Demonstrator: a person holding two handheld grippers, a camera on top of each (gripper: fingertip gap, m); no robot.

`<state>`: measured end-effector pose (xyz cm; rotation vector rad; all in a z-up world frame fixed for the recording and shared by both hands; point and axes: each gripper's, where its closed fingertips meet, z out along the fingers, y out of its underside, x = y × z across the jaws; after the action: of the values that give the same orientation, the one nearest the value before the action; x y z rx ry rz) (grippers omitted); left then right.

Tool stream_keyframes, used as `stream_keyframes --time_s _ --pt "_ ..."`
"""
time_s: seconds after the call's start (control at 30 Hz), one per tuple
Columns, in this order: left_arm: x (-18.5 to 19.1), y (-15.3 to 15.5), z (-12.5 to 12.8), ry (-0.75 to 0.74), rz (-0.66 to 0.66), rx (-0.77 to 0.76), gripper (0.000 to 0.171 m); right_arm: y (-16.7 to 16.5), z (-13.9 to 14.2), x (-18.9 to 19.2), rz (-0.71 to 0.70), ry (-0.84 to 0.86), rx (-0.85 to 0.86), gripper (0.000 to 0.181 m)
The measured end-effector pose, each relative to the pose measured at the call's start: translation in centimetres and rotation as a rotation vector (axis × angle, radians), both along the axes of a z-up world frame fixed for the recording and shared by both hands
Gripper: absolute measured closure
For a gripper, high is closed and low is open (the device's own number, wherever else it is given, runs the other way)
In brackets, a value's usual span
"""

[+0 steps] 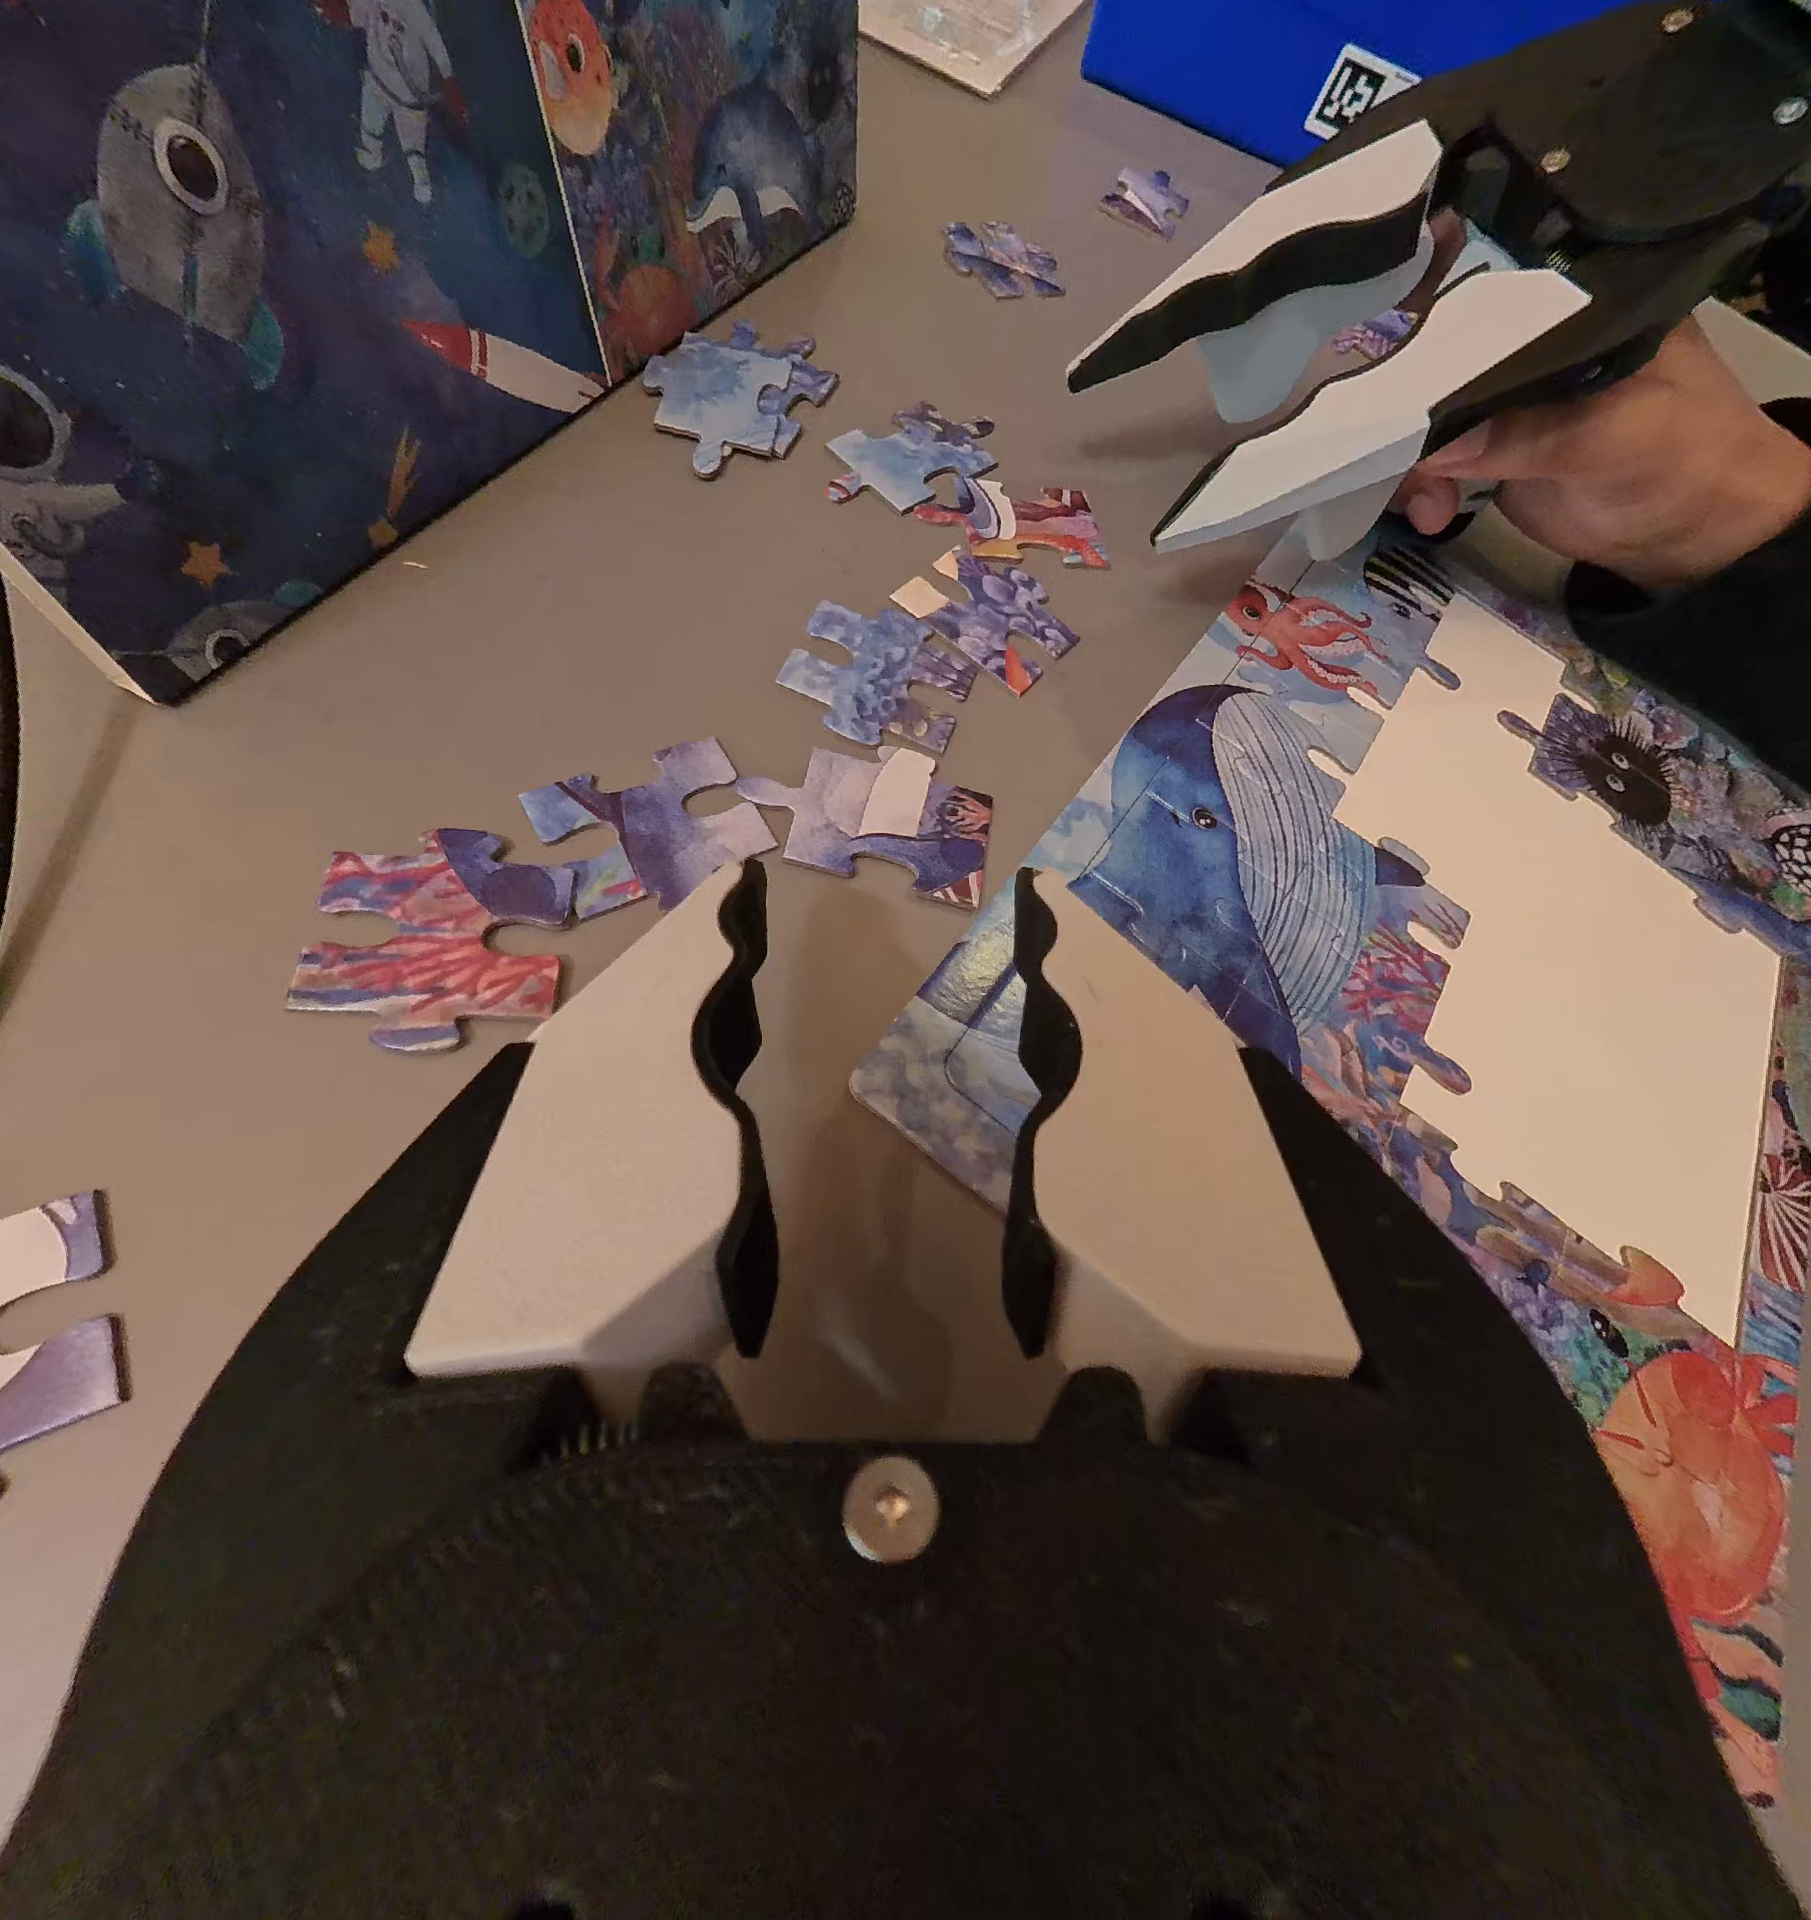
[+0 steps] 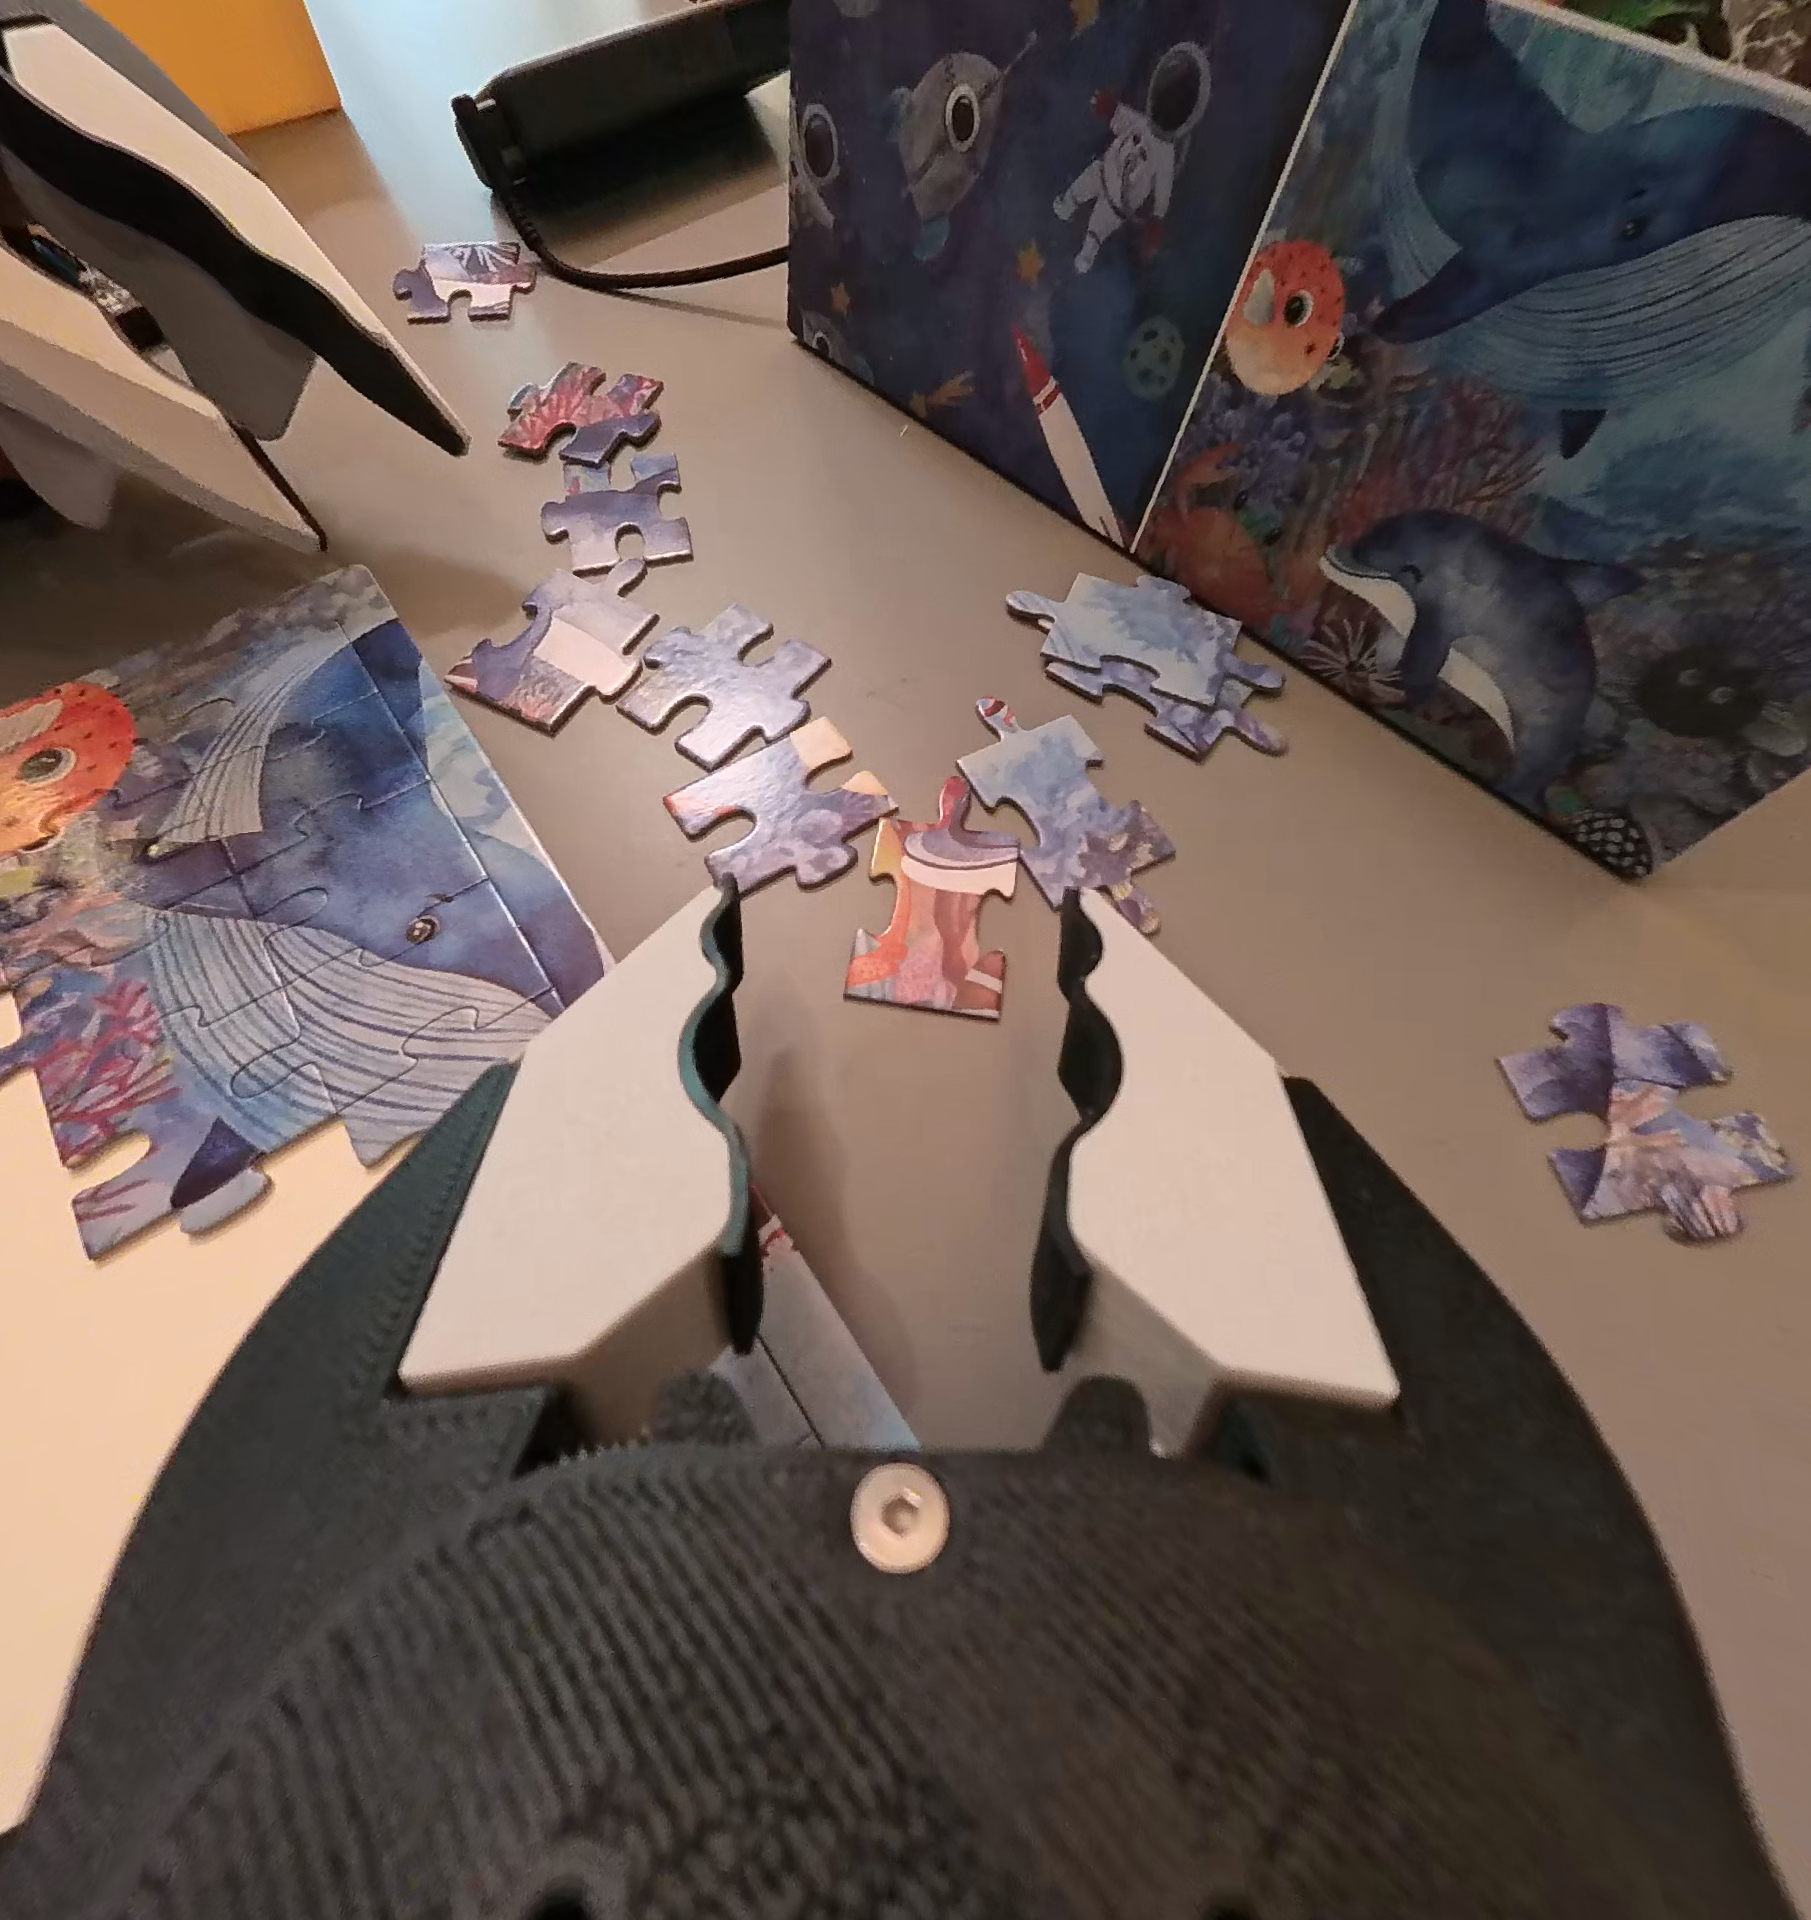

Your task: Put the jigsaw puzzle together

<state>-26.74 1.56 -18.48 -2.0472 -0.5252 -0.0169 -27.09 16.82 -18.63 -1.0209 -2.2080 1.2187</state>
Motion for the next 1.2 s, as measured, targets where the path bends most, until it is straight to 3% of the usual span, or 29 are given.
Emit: stream_keyframes --time_s 0.23,0.53,0.83,1.03,1.2 --pt "0.1 0.1 -0.2 0.025 -0.005 -0.022 0.127 0.5 0.9 -0.2 -0.024 0.027 -0.054 0.127" --pt "0.3 0.2 -0.4 0.051 -0.014 -0.053 0.126 3.6 3.6 -0.8 -0.144 0.066 -0.29 0.131" --pt "0.5 0.4 -0.9 0.081 -0.023 -0.098 0.126 0.6 -0.5 -0.8 -0.067 -0.005 0.044 0.122" --pt "0.5 0.4 -1.0 0.08 -0.025 -0.106 0.126 -0.2 -2.4 -1.0 -0.035 -0.171 0.026 0.113" --pt "0.5 0.4 -1.0 0.069 -0.027 -0.105 0.126 -0.1 -2.4 -1.2 -0.04 -0.197 -0.006 0.126"
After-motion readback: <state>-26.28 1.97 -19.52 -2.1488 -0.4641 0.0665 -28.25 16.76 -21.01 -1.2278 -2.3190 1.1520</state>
